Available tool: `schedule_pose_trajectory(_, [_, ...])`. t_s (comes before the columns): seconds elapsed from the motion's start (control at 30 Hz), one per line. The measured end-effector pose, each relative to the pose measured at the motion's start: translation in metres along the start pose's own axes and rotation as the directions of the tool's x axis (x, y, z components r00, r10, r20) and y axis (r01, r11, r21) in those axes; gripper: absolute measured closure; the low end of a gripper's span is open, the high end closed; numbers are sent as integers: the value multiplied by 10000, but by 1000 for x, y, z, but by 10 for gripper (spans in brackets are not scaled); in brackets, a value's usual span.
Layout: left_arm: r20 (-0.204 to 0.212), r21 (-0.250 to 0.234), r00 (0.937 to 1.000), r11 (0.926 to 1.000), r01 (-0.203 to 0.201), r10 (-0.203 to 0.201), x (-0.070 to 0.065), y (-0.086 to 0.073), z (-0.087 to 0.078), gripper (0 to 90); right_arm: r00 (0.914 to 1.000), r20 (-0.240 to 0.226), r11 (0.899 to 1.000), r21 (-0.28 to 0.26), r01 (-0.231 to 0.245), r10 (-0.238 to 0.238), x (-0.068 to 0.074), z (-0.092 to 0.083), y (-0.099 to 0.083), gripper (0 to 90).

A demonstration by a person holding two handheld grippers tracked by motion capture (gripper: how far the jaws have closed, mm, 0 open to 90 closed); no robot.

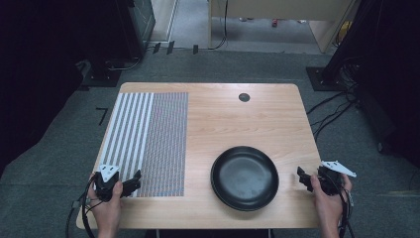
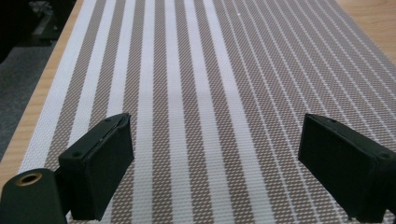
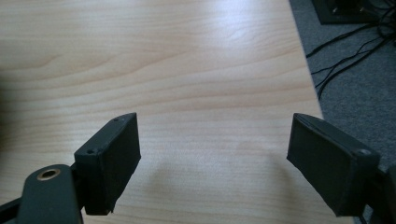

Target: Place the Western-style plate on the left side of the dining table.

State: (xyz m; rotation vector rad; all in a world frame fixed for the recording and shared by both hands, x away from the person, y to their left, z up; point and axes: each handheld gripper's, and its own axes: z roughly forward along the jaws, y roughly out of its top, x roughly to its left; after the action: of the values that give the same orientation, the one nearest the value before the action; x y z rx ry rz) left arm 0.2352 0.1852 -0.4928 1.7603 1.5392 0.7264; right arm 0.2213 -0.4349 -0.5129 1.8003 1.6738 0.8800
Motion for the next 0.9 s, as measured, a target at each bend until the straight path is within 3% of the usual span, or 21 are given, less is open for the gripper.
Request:
schedule_pose_trajectory(0.13, [135,16,9999,10000,8,-8,-6,6,3,101,9993,200,9994,-181,311,-307,2,-6,14,161])
schedule_pose_trajectory(0.43, [637,-177,9977,9996,-221,232,-29,28,9,102,9998,98,9988,-455,192,-188,7,-12,40,156])
schedule_pose_trajectory(0.6, [991,-497,9943,9982,-337,385,-47,44,8,103,9998,-18,9977,-657,-187,187,5,-16,53,155])
schedule_pose_trajectory(0.9, [1524,-636,9881,9979,-137,232,-70,55,15,112,9988,87,9954,-824,-479,488,2,-20,49,176])
